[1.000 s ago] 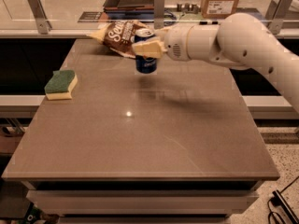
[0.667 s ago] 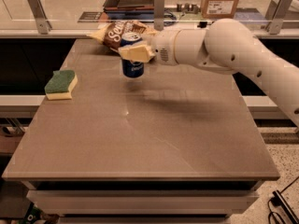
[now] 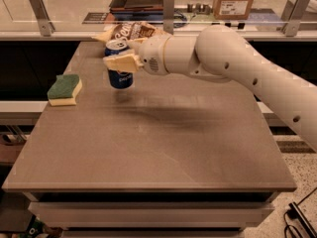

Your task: Move pepsi can near sponge

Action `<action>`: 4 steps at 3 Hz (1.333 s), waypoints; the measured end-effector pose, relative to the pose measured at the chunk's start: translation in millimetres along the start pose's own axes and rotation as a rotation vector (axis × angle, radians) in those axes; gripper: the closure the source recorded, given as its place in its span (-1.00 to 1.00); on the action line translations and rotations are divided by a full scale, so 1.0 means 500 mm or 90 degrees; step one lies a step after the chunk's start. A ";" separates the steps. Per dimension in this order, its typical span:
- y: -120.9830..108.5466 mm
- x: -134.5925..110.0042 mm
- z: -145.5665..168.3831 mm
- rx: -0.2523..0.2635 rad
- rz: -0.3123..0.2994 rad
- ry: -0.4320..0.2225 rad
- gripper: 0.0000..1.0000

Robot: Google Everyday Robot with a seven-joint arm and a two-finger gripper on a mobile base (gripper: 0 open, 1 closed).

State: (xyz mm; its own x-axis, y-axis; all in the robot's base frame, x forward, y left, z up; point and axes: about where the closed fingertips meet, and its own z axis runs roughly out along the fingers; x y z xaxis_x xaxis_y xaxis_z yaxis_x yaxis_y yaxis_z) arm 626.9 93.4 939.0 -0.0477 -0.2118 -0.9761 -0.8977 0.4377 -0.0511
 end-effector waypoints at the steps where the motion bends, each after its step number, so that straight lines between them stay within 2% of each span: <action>1: 0.036 -0.001 0.038 -0.024 -0.016 0.009 1.00; 2: 0.057 0.011 0.079 -0.041 -0.040 0.021 1.00; 4: 0.097 0.054 0.146 -0.079 -0.063 0.028 1.00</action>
Offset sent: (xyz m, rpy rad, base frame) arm -0.0070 0.0642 -0.0272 -0.0924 -0.0498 0.1029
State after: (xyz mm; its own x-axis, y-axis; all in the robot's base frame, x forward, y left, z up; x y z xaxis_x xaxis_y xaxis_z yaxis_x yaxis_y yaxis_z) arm 614.0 172.8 894.7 0.0261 -0.2878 -0.9573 -0.9459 0.3026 -0.1168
